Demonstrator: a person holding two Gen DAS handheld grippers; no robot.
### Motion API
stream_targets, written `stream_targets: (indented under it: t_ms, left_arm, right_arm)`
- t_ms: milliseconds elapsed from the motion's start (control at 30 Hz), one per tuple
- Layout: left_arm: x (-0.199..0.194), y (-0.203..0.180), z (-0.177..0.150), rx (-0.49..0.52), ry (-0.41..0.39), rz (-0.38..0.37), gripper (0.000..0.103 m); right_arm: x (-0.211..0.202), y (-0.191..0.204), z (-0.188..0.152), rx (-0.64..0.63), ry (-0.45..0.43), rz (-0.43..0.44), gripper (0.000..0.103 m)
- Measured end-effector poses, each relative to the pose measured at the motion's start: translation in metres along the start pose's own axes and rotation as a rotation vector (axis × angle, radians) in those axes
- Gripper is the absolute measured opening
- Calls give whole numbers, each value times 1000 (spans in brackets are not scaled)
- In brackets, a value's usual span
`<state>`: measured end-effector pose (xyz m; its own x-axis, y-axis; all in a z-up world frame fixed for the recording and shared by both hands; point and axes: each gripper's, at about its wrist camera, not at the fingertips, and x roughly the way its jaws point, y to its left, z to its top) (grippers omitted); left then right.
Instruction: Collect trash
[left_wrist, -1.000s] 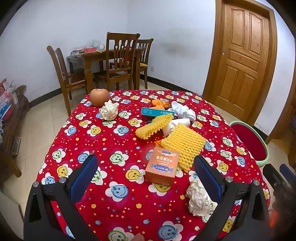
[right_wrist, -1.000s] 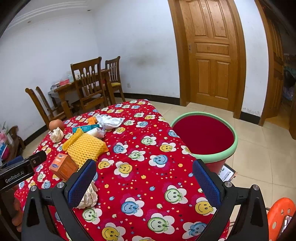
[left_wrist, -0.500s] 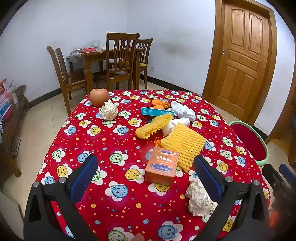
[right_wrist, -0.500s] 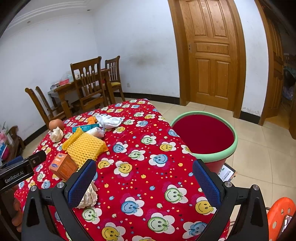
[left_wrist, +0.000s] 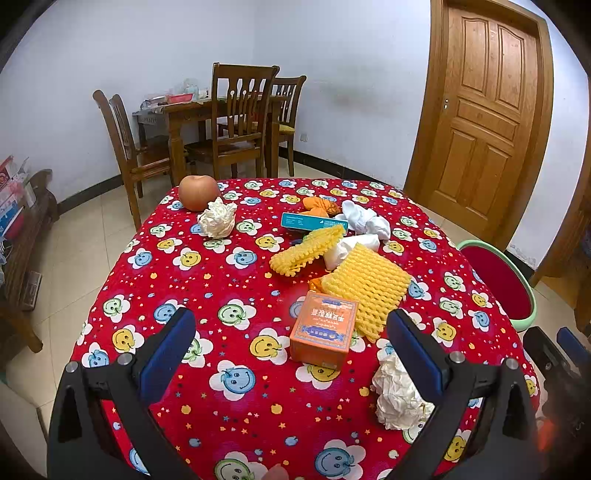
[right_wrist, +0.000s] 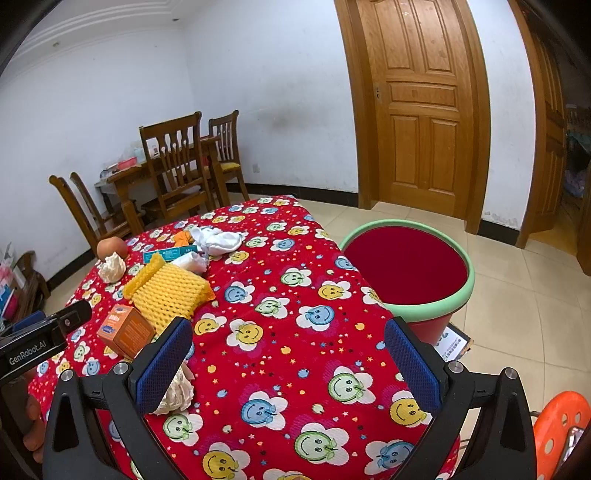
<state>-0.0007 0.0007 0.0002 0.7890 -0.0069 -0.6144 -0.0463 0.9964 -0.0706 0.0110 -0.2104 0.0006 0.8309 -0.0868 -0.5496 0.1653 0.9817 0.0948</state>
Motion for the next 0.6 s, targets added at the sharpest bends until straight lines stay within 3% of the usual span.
stream_targets:
  t_ms: [600]
  left_arm:
    - [-1, 4, 0, -1, 4, 1, 101]
  right_arm:
    - [0, -1, -4, 6, 6, -3, 103]
